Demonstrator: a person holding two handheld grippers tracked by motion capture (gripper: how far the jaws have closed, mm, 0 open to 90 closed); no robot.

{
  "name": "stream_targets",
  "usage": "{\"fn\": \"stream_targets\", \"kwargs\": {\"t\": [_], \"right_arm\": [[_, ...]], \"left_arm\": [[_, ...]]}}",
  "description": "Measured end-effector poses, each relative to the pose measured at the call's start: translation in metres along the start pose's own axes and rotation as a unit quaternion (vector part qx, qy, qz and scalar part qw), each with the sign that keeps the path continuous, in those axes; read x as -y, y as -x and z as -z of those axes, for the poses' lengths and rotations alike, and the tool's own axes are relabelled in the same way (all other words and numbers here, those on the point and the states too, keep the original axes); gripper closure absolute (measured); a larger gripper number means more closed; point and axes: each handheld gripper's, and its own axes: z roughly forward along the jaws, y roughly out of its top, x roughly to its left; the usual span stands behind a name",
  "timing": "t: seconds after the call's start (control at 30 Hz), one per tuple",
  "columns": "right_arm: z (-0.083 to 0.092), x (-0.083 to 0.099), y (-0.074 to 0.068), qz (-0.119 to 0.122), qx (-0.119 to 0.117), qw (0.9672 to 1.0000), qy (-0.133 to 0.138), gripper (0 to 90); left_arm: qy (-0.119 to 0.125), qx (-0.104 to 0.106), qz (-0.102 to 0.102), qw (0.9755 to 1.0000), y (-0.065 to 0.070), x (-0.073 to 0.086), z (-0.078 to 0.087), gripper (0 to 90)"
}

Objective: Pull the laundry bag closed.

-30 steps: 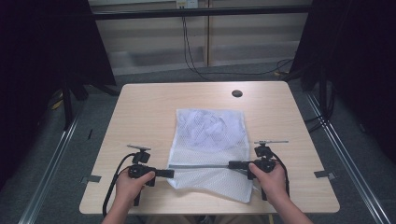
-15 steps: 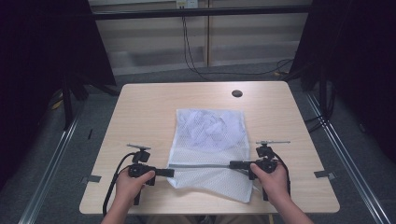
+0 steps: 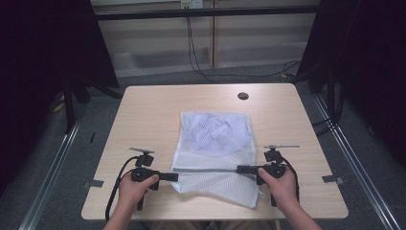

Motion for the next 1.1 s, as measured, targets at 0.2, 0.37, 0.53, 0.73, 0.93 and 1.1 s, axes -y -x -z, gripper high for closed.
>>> {"fn": "stream_targets", "kwargs": {"t": [0.2,0.37,0.53,0.73,0.93,1.1], "right_arm": [[0.002,0.001,0.001,-0.003,-0.003,1.0000,0.001,87.3],[0.003,0.001,0.002,-0.001,0.003,1.0000,0.000,87.4],[0.006,0.002,0.005,-0.003,0.006,1.0000,0.003,87.3],[0.010,0.002,0.008,-0.005,0.007,0.9999,0.006,87.3],[0.013,0.002,0.010,-0.006,0.013,0.9999,0.006,87.4],[0.014,0.002,0.011,-0.004,0.012,0.9999,0.007,87.3]], "left_arm": [[-0.004,0.002,0.001,1.0000,0.002,0.000,0.000,88.6],[-0.010,-0.007,-0.006,0.9999,-0.001,0.000,0.001,88.6],[-0.008,-0.007,-0.008,0.9999,-0.001,0.000,0.002,88.6],[-0.007,-0.005,-0.004,1.0000,0.000,0.000,0.003,88.6],[-0.005,-0.007,0.000,1.0000,0.000,0.001,0.003,88.6],[-0.008,-0.006,-0.001,1.0000,0.000,0.001,0.003,88.6]]}}
